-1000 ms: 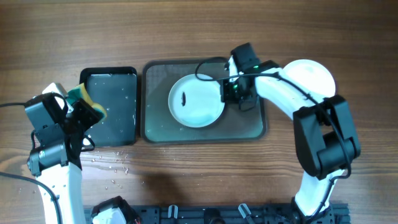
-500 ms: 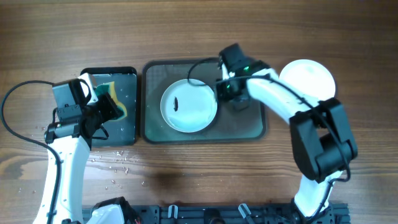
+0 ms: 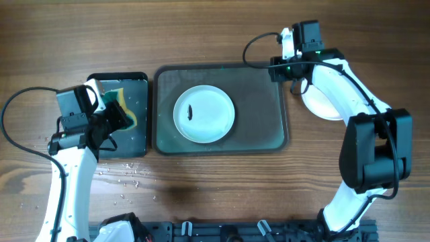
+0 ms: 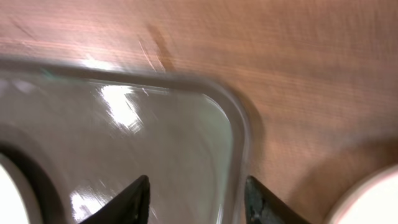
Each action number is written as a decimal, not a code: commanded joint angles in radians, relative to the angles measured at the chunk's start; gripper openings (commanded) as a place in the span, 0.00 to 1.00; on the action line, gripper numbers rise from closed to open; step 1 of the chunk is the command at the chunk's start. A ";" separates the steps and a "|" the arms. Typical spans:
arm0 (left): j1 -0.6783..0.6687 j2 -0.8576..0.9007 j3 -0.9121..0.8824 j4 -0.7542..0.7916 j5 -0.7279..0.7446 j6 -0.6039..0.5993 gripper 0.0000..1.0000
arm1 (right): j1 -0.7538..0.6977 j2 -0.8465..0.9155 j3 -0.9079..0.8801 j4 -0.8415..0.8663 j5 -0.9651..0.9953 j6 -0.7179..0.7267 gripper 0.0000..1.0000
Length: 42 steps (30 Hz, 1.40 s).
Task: Clean dirty plates on tray and stack at the side
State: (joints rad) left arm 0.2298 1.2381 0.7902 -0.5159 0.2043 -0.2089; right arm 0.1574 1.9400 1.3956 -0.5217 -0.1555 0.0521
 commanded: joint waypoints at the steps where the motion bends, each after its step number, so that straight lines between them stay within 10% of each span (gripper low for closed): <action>1: -0.003 0.000 0.016 0.002 0.005 0.023 0.04 | 0.000 0.017 -0.004 0.012 -0.013 0.141 0.49; 19: -0.004 0.000 0.016 -0.011 0.005 0.023 0.04 | -0.027 0.021 -0.096 -0.080 0.127 -0.105 0.43; 42: -0.003 0.000 0.016 -0.018 0.004 0.023 0.04 | -0.029 0.086 -0.096 -0.040 -0.003 -0.131 0.05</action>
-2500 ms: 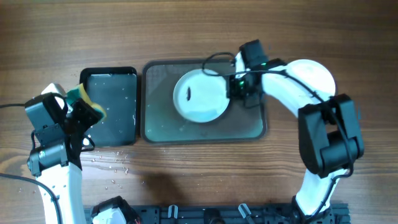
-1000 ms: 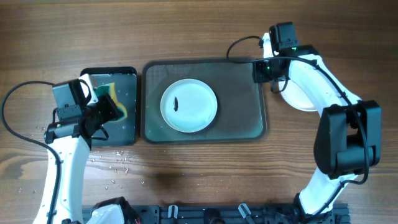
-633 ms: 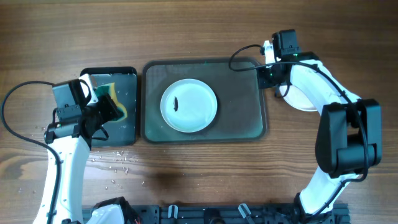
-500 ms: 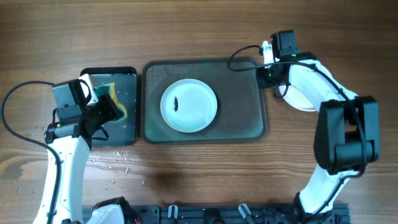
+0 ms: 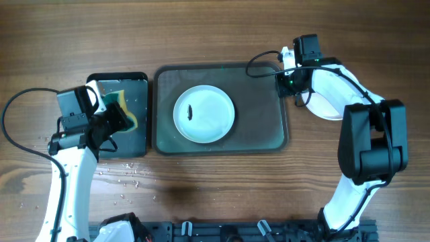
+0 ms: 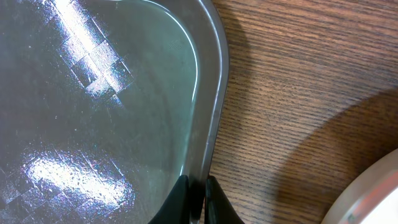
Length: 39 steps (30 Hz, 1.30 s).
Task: Clean dirty plates on tray and stack at the side
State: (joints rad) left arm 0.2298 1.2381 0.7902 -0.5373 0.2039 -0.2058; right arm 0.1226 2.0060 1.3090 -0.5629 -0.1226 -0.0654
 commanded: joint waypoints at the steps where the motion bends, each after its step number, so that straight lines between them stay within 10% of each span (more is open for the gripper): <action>1: -0.003 0.000 0.016 0.004 0.005 0.020 0.04 | 0.007 0.020 -0.009 0.001 -0.036 -0.014 0.05; 34: -0.003 0.000 0.016 0.004 0.005 0.020 0.04 | 0.014 0.020 -0.009 -0.051 -0.186 0.050 0.06; 39: -0.003 0.000 0.016 0.004 0.005 0.020 0.04 | 0.014 0.012 0.021 -0.069 -0.086 0.050 0.28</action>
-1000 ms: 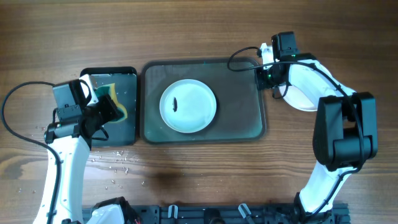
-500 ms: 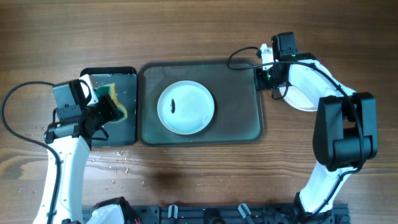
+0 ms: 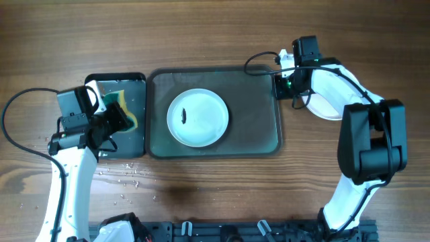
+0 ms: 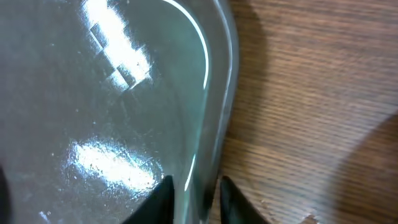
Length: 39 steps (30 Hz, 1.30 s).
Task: Clean dirty plates on tray and stack at the side
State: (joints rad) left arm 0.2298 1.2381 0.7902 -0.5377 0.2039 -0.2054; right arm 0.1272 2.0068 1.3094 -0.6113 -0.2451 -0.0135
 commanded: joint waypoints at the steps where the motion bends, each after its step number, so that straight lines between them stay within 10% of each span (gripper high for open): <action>1: -0.003 0.000 0.016 0.005 0.005 0.019 0.04 | 0.010 -0.008 0.068 -0.072 0.029 -0.001 0.30; 9: -0.004 0.000 0.016 0.007 0.005 0.019 0.04 | 0.041 -0.129 0.143 -0.221 -0.150 0.166 0.36; 10: -0.004 0.000 0.016 0.007 0.005 0.019 0.04 | 0.058 -0.129 0.142 -0.234 -0.177 0.195 0.46; 11: -0.004 0.000 0.016 0.007 0.005 0.019 0.04 | 0.073 -0.128 0.141 -0.244 -0.209 0.218 0.95; 14: -0.004 0.000 0.016 0.007 0.005 0.019 0.04 | 0.130 -0.127 0.125 -0.238 -0.322 0.181 1.00; 23: -0.004 0.000 0.034 0.037 0.040 0.007 0.04 | 0.348 -0.126 0.068 -0.197 0.095 0.414 0.35; 39: -0.237 0.090 0.240 -0.069 0.121 -0.072 0.04 | 0.393 -0.125 -0.131 0.087 0.036 0.502 0.29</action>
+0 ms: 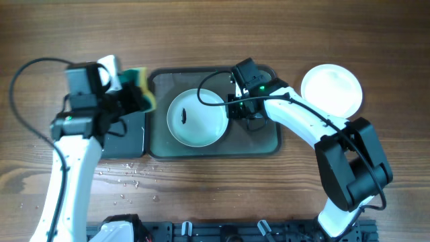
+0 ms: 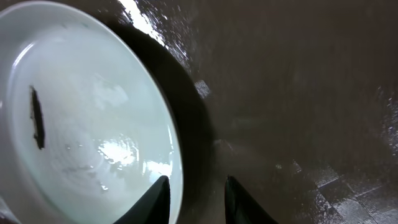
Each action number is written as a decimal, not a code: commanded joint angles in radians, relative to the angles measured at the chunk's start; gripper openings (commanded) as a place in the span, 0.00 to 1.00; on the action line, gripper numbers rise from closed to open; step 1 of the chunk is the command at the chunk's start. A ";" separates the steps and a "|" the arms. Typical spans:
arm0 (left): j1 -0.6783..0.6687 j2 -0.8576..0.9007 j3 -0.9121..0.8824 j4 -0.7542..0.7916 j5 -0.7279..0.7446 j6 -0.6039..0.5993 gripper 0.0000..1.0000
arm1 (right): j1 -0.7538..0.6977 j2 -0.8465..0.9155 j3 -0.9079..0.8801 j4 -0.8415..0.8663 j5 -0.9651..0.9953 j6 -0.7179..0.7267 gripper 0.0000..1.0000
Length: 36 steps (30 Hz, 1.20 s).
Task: Clean dirty plates on tray and stack at the side
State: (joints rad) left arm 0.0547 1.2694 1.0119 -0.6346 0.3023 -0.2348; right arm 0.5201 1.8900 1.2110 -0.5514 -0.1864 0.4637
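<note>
A white plate (image 1: pixel 197 117) with a dark streak (image 1: pixel 183 114) lies in the grey tray (image 1: pixel 259 134). My right gripper (image 1: pixel 235 111) stands open at the plate's right rim. In the right wrist view one finger is over the plate (image 2: pixel 81 124) and the other over the wet tray floor (image 2: pixel 298 93), with the rim in the gripper (image 2: pixel 198 202). The streak (image 2: pixel 37 118) shows at the left there. My left gripper (image 1: pixel 131 94) is shut on a yellow and green sponge (image 1: pixel 139 82), held over the tray's left edge. A clean white plate (image 1: pixel 331 89) sits on the table at the right.
A black sponge dish (image 1: pixel 127 138) stands against the tray's left side. Water drops (image 1: pixel 127 176) speckle the wood in front of it. Cables trail from both arms, and a black rail (image 1: pixel 228 232) runs along the table's front edge.
My right gripper has gone from the tray's top right corner to the dirty plate's right rim and stands wider open. My left gripper has moved the sponge from the black dish to the tray's left edge.
My right gripper was open at the tray's top right corner, then shut on its rim. Then the tray stood further left, against the black dish, and the gripper was open. Meanwhile my left gripper stayed on the sponge in the dish; now the sponge is raised beside the plate.
</note>
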 commanded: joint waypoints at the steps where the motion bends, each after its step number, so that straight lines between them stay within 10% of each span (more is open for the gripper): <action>1: -0.087 0.085 0.018 0.041 0.022 -0.043 0.04 | 0.000 -0.008 -0.043 0.037 -0.023 0.039 0.29; 36: -0.223 0.269 -0.064 0.095 -0.004 -0.126 0.04 | 0.000 0.018 -0.106 0.173 -0.143 0.068 0.04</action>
State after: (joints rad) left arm -0.1658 1.5337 0.9535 -0.5434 0.3050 -0.3397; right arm 0.5201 1.8942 1.1130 -0.3801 -0.3073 0.5274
